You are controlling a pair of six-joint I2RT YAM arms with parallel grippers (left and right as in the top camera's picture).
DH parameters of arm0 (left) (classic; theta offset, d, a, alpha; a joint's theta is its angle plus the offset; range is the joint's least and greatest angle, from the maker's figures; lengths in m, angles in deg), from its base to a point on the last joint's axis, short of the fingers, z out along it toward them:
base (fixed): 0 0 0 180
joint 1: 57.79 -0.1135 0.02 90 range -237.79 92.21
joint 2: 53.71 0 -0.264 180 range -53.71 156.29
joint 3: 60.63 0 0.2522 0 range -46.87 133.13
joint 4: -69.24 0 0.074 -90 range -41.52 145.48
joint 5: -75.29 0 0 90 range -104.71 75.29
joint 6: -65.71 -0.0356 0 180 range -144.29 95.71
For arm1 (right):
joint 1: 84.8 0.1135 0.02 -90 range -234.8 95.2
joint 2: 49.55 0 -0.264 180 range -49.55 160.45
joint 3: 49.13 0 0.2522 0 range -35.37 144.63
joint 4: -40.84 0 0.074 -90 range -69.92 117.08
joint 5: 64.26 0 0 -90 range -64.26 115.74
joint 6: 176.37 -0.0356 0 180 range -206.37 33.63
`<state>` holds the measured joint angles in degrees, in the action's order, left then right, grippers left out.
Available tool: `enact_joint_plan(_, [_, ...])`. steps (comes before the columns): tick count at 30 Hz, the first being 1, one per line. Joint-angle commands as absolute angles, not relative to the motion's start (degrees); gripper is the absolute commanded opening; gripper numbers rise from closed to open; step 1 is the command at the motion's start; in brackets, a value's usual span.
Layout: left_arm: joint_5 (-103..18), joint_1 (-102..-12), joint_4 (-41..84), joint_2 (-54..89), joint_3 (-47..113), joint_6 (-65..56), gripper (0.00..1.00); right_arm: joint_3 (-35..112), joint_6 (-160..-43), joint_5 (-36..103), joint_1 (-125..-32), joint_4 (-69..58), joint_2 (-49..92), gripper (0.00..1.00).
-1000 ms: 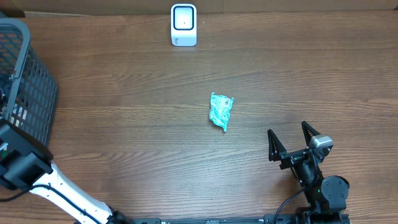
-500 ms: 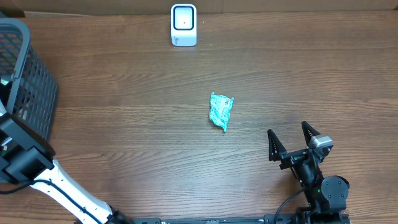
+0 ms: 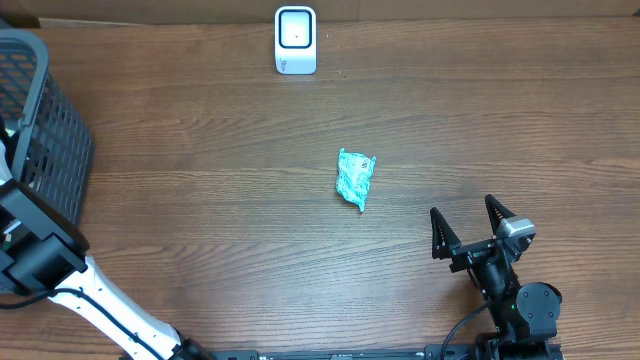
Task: Scan the item barcode
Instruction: 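Grasp the orange tissue pack with the left gripper and lift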
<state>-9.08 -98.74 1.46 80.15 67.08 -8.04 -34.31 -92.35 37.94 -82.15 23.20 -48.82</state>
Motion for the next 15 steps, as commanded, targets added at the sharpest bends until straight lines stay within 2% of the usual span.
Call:
enact_joint_plan(1, [-9.21, -98.9, 2.25, 80.87, 66.03, -8.41, 0.37, -34.9, -92.3, 38.03, -82.26, 23.6, -49.37, 1.0])
enact_joint_plan(3, [-9.19, -98.9, 2.49, 80.87, 66.03, -8.41, 0.25, -34.9, -92.3, 38.03, -82.26, 23.6, -49.37, 1.0])
enact_joint_plan(5, [-9.19, -98.9, 2.73, 80.87, 66.05, -8.41, 0.06, -34.9, -92.28, 38.03, -82.26, 23.6, -49.37, 1.0])
enact_joint_plan(15, [-9.43, -98.92, -3.35, 78.32, 72.17, -8.41, 0.04, -34.9, -92.3, 38.03, -82.26, 23.6, -49.37, 1.0])
